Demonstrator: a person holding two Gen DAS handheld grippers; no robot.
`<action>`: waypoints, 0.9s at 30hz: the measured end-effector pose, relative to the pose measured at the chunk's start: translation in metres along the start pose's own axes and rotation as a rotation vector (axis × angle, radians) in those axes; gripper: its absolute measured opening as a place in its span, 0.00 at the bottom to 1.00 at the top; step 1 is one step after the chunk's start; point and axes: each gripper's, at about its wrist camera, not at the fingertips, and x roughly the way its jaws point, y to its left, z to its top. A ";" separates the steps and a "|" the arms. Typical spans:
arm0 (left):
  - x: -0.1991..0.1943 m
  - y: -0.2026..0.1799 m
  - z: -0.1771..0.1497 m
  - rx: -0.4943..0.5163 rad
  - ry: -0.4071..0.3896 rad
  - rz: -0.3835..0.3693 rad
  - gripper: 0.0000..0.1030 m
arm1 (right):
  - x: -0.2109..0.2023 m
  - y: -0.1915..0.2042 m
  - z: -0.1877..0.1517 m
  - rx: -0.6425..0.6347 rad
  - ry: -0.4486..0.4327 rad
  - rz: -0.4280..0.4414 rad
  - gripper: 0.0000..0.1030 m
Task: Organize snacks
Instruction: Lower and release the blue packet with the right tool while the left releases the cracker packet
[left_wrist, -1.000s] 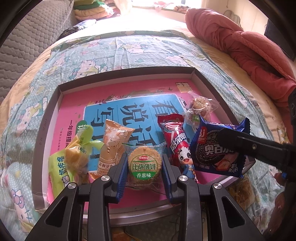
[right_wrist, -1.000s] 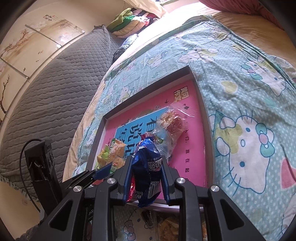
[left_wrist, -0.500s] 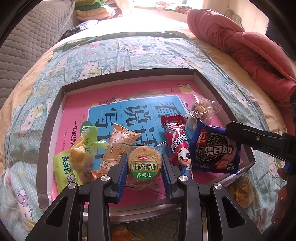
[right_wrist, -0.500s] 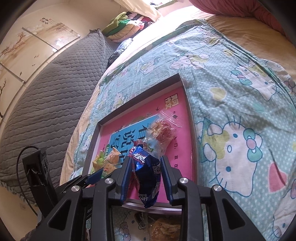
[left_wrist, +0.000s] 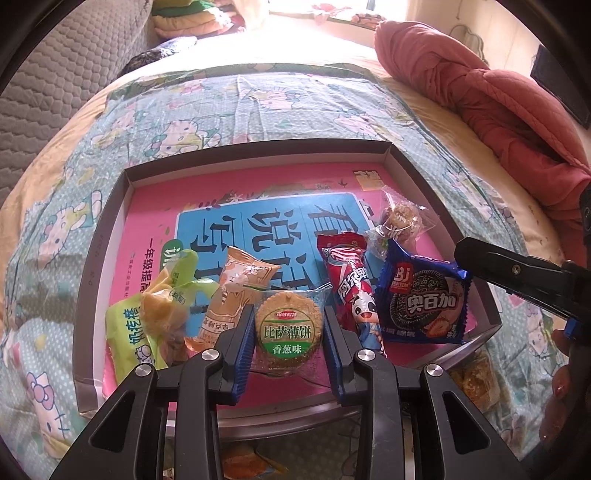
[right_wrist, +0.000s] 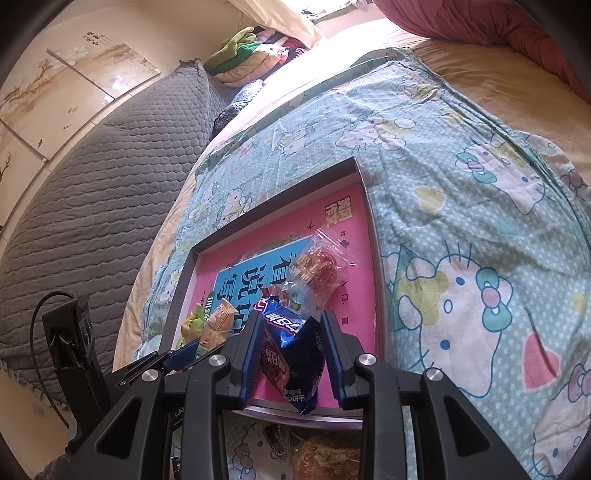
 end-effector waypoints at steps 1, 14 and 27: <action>0.000 0.001 0.000 -0.002 0.000 -0.001 0.34 | -0.001 0.000 0.000 -0.002 -0.002 -0.001 0.32; -0.003 0.009 -0.001 -0.038 0.020 -0.056 0.35 | -0.008 0.003 0.003 -0.014 -0.026 -0.011 0.32; -0.024 0.013 0.001 -0.047 -0.004 -0.109 0.48 | -0.018 0.011 0.004 -0.045 -0.055 -0.006 0.38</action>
